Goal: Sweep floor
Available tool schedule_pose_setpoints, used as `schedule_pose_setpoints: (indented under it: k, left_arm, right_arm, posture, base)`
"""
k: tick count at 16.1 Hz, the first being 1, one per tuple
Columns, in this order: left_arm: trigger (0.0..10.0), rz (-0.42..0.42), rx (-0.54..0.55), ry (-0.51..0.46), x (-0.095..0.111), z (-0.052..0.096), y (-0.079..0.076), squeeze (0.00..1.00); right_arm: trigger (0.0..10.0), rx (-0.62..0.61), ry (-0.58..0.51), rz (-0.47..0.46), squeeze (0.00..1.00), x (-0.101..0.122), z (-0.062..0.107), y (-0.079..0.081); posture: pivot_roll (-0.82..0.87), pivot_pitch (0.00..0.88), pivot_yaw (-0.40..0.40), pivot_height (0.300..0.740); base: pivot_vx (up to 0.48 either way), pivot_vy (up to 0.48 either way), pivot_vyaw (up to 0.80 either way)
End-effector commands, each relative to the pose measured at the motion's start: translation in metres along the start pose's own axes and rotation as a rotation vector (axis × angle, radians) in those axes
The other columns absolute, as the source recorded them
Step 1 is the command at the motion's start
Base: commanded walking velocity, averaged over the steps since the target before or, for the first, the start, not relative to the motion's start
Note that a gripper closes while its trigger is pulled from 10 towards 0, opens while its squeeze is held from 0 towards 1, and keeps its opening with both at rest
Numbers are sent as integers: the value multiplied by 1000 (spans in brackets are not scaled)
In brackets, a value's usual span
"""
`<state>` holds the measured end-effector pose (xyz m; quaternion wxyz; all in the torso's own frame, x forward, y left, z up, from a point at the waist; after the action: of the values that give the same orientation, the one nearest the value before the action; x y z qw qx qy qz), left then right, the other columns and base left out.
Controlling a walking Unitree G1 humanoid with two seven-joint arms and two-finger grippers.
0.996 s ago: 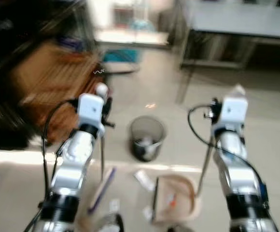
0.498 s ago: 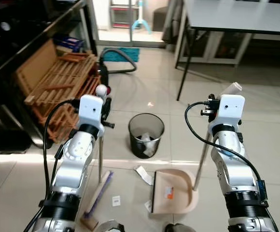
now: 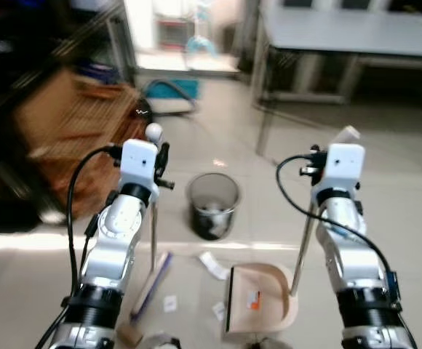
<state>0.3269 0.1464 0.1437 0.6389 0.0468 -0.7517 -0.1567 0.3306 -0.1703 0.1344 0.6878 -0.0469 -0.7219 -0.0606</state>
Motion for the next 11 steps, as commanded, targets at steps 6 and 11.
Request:
schedule_pose_setpoints:
  k: [6,11]
  left_arm:
    - [10000,-32,37,-46,8,-3,8,0]
    - [10000,-65,62,-32,1,5,17,0]
  right_arm:
    - [10000,43,-29,13,0,10,-5,9]
    - [10000,56,-52,-8,0,11,-6,10]
  posture:
    - [-18,36,7,740]
    - [-13,43,2,740]
  base:
    - [348,0,-197]
    - [363,0,0]
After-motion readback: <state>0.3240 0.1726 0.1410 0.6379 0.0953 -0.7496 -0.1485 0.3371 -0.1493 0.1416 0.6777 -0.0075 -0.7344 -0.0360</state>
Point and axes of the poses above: a point about 5 cm out from each wrist's last joint towards the gripper, its own z axis pointing back from the gripper into the wrist, its own x axis along the axis of the wrist's last joint, y = z × x, the point moved 1 cm from there along -z, pointing out of the wrist towards the gripper, and after that the axes turned 6 degrees about -z, right-handed, at the moved point
